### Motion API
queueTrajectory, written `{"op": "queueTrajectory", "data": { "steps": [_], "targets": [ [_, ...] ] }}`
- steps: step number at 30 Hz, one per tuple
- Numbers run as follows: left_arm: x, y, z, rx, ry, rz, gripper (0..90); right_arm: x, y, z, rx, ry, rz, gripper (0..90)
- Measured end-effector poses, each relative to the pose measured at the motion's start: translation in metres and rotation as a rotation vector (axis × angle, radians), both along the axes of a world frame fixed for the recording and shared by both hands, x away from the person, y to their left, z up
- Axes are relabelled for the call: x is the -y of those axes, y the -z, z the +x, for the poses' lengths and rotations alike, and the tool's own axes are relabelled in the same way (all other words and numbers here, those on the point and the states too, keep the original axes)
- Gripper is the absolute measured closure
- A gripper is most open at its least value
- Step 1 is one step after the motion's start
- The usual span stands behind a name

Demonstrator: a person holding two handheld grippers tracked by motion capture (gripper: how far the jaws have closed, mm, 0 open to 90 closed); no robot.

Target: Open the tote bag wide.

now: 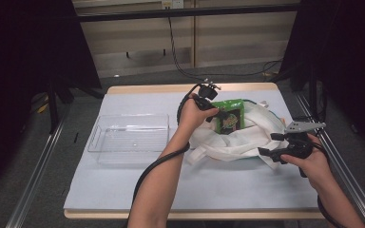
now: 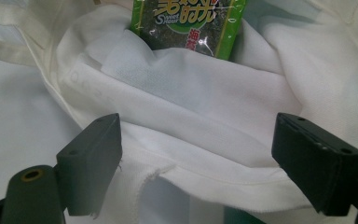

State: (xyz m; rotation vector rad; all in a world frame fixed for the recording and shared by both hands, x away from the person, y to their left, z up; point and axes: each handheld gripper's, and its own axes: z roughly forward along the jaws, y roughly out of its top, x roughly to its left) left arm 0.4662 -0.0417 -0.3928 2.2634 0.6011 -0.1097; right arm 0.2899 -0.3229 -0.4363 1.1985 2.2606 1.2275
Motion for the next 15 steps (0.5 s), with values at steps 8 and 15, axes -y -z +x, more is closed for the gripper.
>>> {"op": "queueTrajectory", "data": {
  "steps": [8, 15],
  "targets": [
    [0.0023, -0.0055, -0.0009, -0.008, 0.025, 0.009, 54.8, -0.0002, 0.0008, -0.0009, 0.003, 0.002, 0.012, 16.1],
    [0.008, -0.0105, -0.0012, 0.002, 0.052, 0.039, 55.0, -0.0008, 0.0026, -0.0017, -0.007, 0.0, 0.011, 16.1]
  ]
}}
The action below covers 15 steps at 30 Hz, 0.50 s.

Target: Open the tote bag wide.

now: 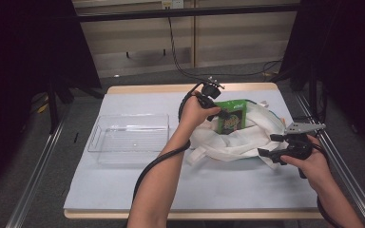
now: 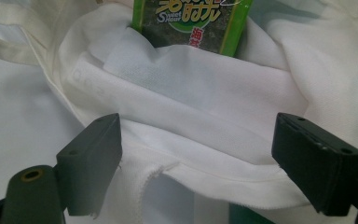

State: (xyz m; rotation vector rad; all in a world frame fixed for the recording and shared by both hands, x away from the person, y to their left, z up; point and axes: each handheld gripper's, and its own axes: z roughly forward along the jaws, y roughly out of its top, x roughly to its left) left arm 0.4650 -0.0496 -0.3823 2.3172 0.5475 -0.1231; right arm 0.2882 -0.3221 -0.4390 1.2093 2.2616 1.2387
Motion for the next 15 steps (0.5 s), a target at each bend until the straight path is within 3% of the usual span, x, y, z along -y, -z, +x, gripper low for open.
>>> {"op": "queueTrajectory", "data": {
  "steps": [8, 15],
  "targets": [
    [0.0071, -0.0039, 0.001, 0.008, 0.014, 0.001, 53.4, 0.0017, -0.0005, -0.0011, 0.003, 0.006, 0.002, 15.6],
    [0.0104, -0.0058, 0.0013, 0.021, 0.028, 0.029, 55.1, 0.0009, 0.0002, -0.0014, 0.0, -0.002, 0.001, 15.4]
  ]
}}
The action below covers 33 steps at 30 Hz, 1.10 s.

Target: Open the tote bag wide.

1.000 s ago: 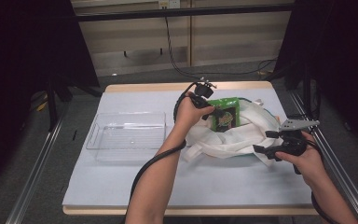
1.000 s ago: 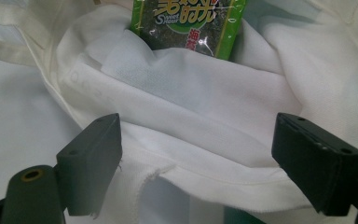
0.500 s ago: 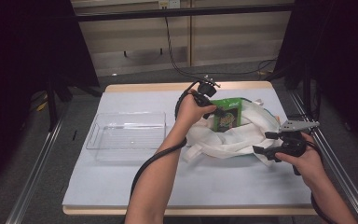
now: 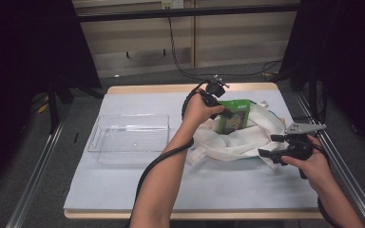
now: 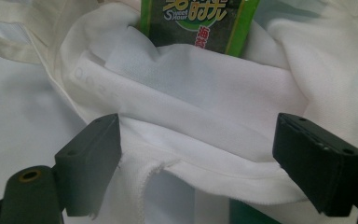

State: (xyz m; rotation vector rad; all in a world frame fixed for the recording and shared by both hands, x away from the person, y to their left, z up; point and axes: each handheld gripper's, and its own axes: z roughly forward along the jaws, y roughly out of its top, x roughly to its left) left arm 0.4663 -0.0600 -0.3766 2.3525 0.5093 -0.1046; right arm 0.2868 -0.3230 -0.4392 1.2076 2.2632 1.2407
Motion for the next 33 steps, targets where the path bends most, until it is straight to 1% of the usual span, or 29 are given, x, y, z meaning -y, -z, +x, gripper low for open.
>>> {"op": "queueTrajectory", "data": {
  "steps": [3, 6, 8, 9, 10, 12, 13, 15, 16, 17, 19, 20, 21, 22, 24, 25, 26, 27, 28, 29, 33],
  "targets": [
    [0.0, -0.001, 0.0, -0.003, 0.006, 0.002, 54.4, 0.0, 0.0, 0.0, -0.001, 0.0, 0.002, 15.4],
    [0.001, -0.002, 0.0, 0.006, 0.013, 0.004, 55.2, 0.0, 0.0, 0.0, 0.003, 0.0, 0.004, 15.4],
    [0.002, -0.003, -0.001, 0.018, 0.031, 0.02, 55.4, 0.0, 0.0, 0.0, 0.003, -0.002, 0.005, 15.4],
    [0.003, -0.003, -0.002, 0.006, 0.024, 0.022, 57.6, 0.0, 0.0, -0.001, 0.001, -0.002, 0.004, 15.4],
    [0.002, -0.004, -0.002, 0.015, 0.028, 0.027, 60.1, 0.001, 0.0, -0.001, 0.002, -0.004, 0.002, 15.4],
    [0.002, -0.004, -0.002, 0.012, 0.027, 0.024, 61.7, 0.001, 0.0, -0.001, 0.0, -0.001, 0.005, 15.4],
    [0.002, -0.004, -0.002, 0.017, 0.035, 0.031, 63.7, 0.001, 0.0, -0.001, 0.001, -0.001, 0.006, 15.4],
    [0.002, -0.005, -0.003, 0.017, 0.033, 0.035, 69.6, 0.0, 0.0, -0.001, 0.001, 0.001, 0.004, 15.4],
    [0.002, -0.005, -0.003, 0.019, 0.043, 0.04, 70.3, 0.0, 0.0, -0.001, 0.001, 0.002, 0.004, 15.4],
    [0.001, -0.005, -0.004, 0.015, 0.049, 0.045, 70.7, 0.0, 0.0, -0.001, 0.002, -0.001, 0.001, 15.4],
    [0.0, -0.007, -0.005, 0.027, 0.06, 0.057, 71.5, 0.0, 0.001, -0.001, 0.001, -0.001, 0.001, 15.4],
    [0.0, -0.007, -0.005, 0.017, 0.06, 0.061, 71.6, 0.0, 0.001, -0.001, 0.001, -0.001, 0.001, 15.4],
    [-0.001, -0.008, -0.007, 0.019, 0.051, 0.065, 72.0, 0.0, 0.001, -0.001, 0.001, -0.002, 0.001, 15.4],
    [-0.003, -0.009, -0.006, 0.023, 0.06, 0.072, 72.2, 0.0, 0.001, -0.001, 0.001, -0.002, 0.0, 15.4],
    [-0.006, -0.011, -0.007, 0.03, 0.06, 0.083, 72.3, 0.0, 0.001, -0.001, 0.002, -0.003, -0.002, 15.4],
    [-0.007, -0.012, -0.008, 0.031, 0.053, 0.078, 72.3, 0.0, 0.001, -0.001, 0.002, -0.003, -0.001, 15.4],
    [-0.009, -0.012, -0.008, 0.029, 0.061, 0.079, 72.3, 0.0, 0.0, -0.001, 0.0, -0.003, 0.0, 15.4],
    [-0.01, -0.013, -0.008, 0.035, 0.063, 0.081, 72.2, 0.0, 0.0, -0.001, -0.002, -0.002, -0.002, 15.4],
    [-0.011, -0.013, -0.01, 0.033, 0.055, 0.084, 72.2, -0.001, 0.001, -0.001, 0.0, -0.004, -0.002, 15.4],
    [-0.012, -0.013, -0.009, 0.031, 0.065, 0.088, 72.2, -0.001, 0.001, -0.001, -0.002, -0.004, -0.002, 15.4],
    [-0.011, -0.013, -0.01, 0.024, 0.065, 0.092, 71.3, -0.001, 0.0, -0.001, 0.002, -0.004, -0.001, 15.4]
  ]
}}
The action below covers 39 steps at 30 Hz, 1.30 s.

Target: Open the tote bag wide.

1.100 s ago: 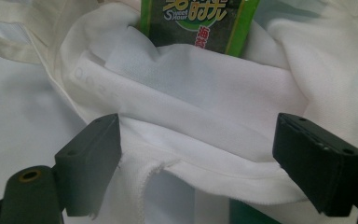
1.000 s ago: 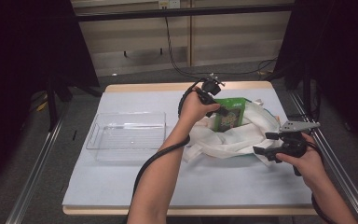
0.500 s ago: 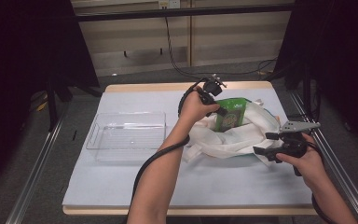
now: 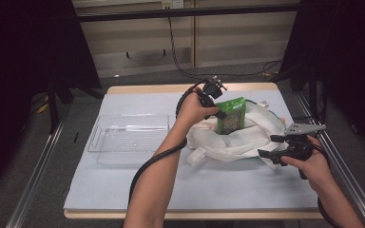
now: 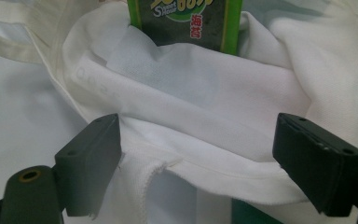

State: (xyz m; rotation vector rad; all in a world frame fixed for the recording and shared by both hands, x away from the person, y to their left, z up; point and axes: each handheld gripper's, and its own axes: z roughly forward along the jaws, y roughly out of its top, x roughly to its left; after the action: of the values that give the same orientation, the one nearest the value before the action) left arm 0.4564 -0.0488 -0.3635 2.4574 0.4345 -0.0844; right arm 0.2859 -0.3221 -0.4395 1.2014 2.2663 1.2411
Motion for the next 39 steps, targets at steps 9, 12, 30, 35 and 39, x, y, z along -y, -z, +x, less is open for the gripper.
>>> {"op": "queueTrajectory", "data": {
  "steps": [9, 12, 30, 35, 39],
  "targets": [
    [0.012, 0.0, 0.003, -0.006, 0.038, 0.035, 60.0, 0.0, -0.001, -0.001, 0.001, -0.005, 0.003, 15.4],
    [0.013, 0.0, 0.003, -0.011, 0.021, 0.028, 56.7, 0.0, 0.0, 0.0, 0.002, -0.007, 0.004, 15.4],
    [0.025, 0.0, 0.007, 0.003, 0.037, 0.056, 49.0, 0.0, 0.001, 0.0, -0.002, -0.011, 0.002, 15.4],
    [0.031, -0.001, 0.007, 0.005, 0.054, 0.082, 52.9, 0.0, 0.001, -0.001, 0.0, -0.014, 0.002, 15.4],
    [0.035, -0.001, 0.007, -0.009, 0.062, 0.111, 63.2, 0.001, 0.0, -0.001, 0.003, -0.01, 0.006, 15.4]
  ]
}}
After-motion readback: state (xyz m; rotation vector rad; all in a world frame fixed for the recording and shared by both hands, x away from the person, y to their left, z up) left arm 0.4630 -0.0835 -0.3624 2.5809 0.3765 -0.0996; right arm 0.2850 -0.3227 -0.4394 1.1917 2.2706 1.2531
